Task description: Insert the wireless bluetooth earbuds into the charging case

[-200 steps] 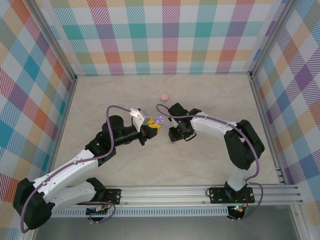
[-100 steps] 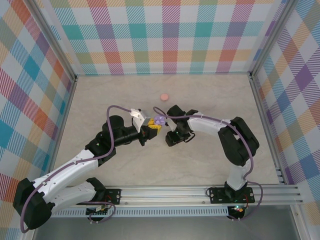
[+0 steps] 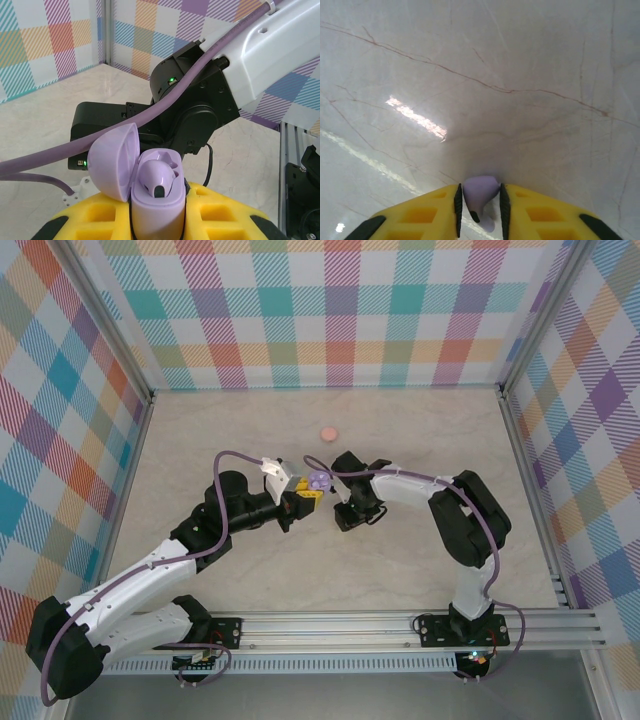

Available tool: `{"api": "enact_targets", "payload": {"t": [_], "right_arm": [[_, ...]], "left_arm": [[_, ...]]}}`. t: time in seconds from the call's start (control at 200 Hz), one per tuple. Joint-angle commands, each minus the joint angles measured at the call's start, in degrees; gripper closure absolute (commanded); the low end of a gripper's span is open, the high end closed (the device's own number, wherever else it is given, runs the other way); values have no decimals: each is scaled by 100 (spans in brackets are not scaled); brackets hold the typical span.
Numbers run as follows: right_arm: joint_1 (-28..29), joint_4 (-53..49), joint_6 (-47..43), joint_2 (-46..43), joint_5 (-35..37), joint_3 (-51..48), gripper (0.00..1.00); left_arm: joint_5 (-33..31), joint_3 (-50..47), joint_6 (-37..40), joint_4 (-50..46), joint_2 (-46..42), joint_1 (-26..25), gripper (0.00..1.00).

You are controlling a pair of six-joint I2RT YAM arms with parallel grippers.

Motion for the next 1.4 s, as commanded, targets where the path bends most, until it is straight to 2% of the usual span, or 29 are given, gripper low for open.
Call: {"api": "enact_targets", "payload": {"t": [0.0,0.255,0.44,0.575,0.66,0.765,0.955,1.19,1.395], "right_arm": [[49,-84,100,27,336,60,76],[-66,-228,485,-2,1022,34,80],[-250,-278,688,-15,994,-45,78],[-254,-234,662,-63,868,-103,66],[-259,-249,619,-88,789,-68,55],[-259,-316,536,-93,710,35,50],[-255,-524,428,68,647,335,49],[-259,-742,395,365,780,634,55],[-254,-926,364,520,858,861,56]], "left_arm": [[41,26,-4,123,-92,-91,79],[52,44,11,90,-94,-95,79],[41,39,23,79,-98,-98,79],[32,52,36,84,-92,-99,79],[50,66,42,88,-77,-99,79],[71,79,47,88,-62,-96,79],[103,69,52,105,-72,-91,79],[116,66,56,114,-76,-91,78],[136,62,47,114,-78,-93,78]]}}
